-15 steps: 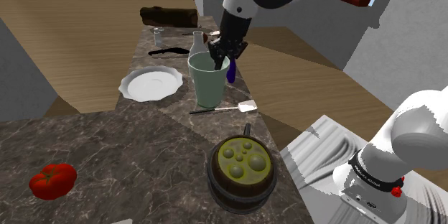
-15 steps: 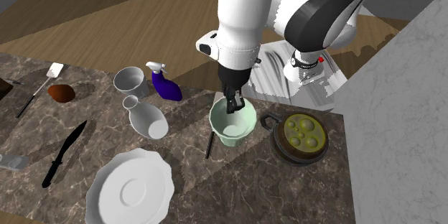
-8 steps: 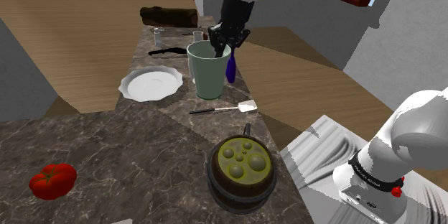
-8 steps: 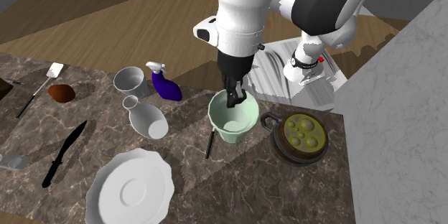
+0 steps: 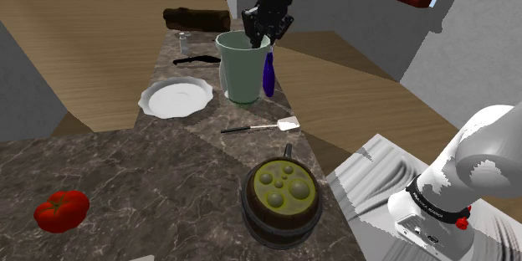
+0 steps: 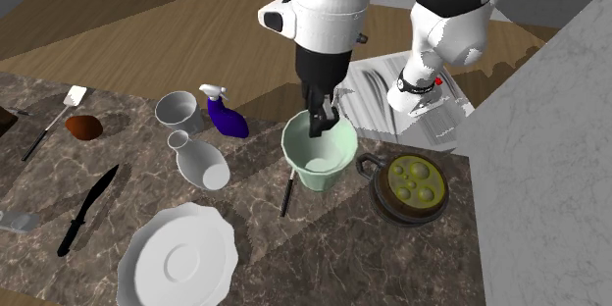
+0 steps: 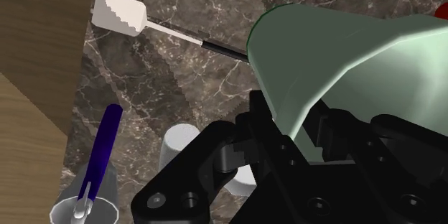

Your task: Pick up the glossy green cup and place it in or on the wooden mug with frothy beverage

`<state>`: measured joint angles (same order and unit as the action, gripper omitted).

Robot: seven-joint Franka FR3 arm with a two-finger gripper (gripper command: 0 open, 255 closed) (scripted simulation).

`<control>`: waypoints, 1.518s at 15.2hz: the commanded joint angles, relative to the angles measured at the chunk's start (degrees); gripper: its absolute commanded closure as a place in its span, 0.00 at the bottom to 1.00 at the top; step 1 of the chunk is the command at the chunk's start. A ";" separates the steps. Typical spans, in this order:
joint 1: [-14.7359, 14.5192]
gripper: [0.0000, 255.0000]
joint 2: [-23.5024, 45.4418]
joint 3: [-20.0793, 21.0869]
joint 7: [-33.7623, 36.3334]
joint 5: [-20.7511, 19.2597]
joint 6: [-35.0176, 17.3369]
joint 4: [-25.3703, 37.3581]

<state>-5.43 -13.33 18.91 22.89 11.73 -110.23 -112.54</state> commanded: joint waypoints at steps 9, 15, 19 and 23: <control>-3.96 1.00 -16.52 1.57 4.50 4.77 5.83 -9.31; -7.17 1.00 -26.14 3.09 8.84 7.66 10.91 -12.81; -8.57 1.00 -29.64 3.89 10.69 8.87 12.37 -14.40; -8.92 1.00 -30.51 4.43 10.23 9.54 9.67 -17.98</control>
<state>-14.26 -43.54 23.29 33.28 21.11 -99.93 -129.64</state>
